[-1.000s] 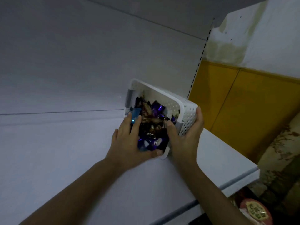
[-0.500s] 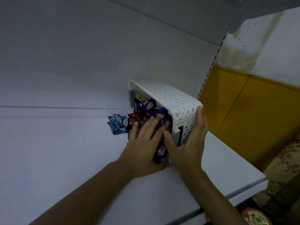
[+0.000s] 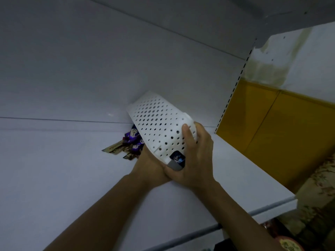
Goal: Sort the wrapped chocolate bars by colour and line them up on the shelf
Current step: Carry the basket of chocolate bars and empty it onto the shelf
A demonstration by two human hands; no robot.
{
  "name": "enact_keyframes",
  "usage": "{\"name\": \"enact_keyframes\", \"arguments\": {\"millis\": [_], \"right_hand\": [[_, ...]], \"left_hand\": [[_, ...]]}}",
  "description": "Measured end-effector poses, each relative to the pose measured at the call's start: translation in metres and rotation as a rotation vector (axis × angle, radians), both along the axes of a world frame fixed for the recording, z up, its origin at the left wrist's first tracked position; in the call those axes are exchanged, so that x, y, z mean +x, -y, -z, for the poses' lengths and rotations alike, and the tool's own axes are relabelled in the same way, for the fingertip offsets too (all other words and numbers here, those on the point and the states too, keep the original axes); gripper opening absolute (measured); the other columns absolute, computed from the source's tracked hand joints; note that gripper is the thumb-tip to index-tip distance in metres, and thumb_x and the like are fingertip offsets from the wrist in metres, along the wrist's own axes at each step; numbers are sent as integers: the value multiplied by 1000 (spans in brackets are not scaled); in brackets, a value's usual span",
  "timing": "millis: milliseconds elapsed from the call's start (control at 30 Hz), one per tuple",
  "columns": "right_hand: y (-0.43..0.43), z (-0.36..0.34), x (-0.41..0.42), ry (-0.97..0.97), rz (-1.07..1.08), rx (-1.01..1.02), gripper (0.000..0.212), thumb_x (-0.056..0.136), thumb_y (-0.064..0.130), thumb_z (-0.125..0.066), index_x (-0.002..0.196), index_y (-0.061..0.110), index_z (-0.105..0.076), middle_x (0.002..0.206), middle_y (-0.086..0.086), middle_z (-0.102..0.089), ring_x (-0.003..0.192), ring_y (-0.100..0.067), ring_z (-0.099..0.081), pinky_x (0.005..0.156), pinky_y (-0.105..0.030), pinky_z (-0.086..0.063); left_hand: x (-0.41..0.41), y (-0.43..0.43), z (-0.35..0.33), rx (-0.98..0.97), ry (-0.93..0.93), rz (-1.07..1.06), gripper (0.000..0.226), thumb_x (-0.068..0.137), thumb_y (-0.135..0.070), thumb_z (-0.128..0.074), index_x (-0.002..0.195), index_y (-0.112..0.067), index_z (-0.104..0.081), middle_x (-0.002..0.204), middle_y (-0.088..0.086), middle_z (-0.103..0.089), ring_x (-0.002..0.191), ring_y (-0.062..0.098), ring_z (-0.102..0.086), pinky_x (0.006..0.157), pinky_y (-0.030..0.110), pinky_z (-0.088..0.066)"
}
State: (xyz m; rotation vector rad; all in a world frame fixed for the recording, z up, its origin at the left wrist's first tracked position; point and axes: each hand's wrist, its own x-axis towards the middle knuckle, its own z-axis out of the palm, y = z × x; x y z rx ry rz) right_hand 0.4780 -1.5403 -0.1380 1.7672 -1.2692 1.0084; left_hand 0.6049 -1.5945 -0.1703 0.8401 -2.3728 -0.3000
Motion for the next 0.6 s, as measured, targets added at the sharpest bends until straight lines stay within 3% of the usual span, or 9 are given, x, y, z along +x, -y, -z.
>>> {"name": "enact_keyframes", "arguments": {"millis": [33, 67, 100, 167, 200, 267, 433, 533, 600], "right_hand": [[0, 1, 0, -16, -6, 3, 95, 67, 55, -67, 140, 21, -16, 139, -14, -29, 127, -33, -37, 100, -45, -36], [-1, 1, 1, -15, -11, 4, 96, 66, 54, -68, 140, 21, -17, 140, -15, -29, 128, -33, -36, 101, -45, -36], [-1, 1, 1, 7, -15, 4, 96, 66, 54, -70, 140, 21, -17, 141, -15, -29, 129, -33, -35, 102, -45, -35], [-2, 1, -1, 99, -19, 10, 97, 68, 54, -71, 141, 17, -19, 143, -15, -27, 132, -31, -33, 104, -43, -34], [-2, 1, -2, 152, -15, 12, 97, 69, 55, -70, 141, 15, -21, 144, -15, -27, 133, -30, -32, 105, -43, -34], [-3, 2, -6, 230, 8, 21, 98, 71, 60, -67, 142, 11, -21, 146, -14, -26, 135, -27, -29, 108, -41, -32], [-1, 3, -8, 279, 74, 41, 102, 72, 69, -60, 147, 14, -16, 151, -13, -23, 139, -18, -22, 111, -33, -22], [1, 4, -2, 183, 64, 21, 101, 71, 63, -65, 144, 13, -17, 149, -14, -25, 136, -25, -29, 109, -35, -25], [2, 4, 2, 73, 25, 9, 96, 72, 62, -65, 142, 13, -20, 147, -16, -28, 133, -29, -33, 107, -36, -26]], "left_hand": [[3, 0, -1, 72, 0, -5, 75, 85, -44, -63, 145, -11, -33, 153, 3, -33, 142, 14, -27, 97, -7, 4], [5, 0, -4, 101, -10, 4, 74, 84, -37, -67, 145, -12, -34, 152, 1, -34, 141, 13, -29, 93, -9, -1], [6, 3, -8, 72, -50, 31, 71, 85, -32, -69, 144, -12, -36, 150, 2, -38, 139, 14, -34, 99, -5, -11], [11, 4, -18, -110, -25, 67, 64, 87, -37, -64, 144, -18, -40, 147, 2, -43, 135, 19, -39, 110, 22, -30], [17, 4, -23, -196, 86, 57, 62, 88, -47, -58, 143, -24, -42, 146, 0, -44, 133, 20, -40, 110, 31, -30], [31, 10, -26, -260, 236, -18, 56, 87, -57, -49, 138, -33, -45, 142, -5, -45, 128, 18, -41, 106, 32, -28], [59, 18, -16, -238, 198, -28, 50, 89, -47, -52, 138, -39, -45, 142, -8, -46, 130, 17, -40, 103, 37, -28], [68, 19, -12, -158, 157, 10, 58, 83, -49, -52, 139, -35, -47, 143, -7, -44, 133, 16, -36, 111, 43, -26], [73, 15, -14, -57, 100, 71, 66, 75, -58, -40, 135, -33, -50, 141, -7, -43, 131, 16, -33, 112, 49, -23]]}}
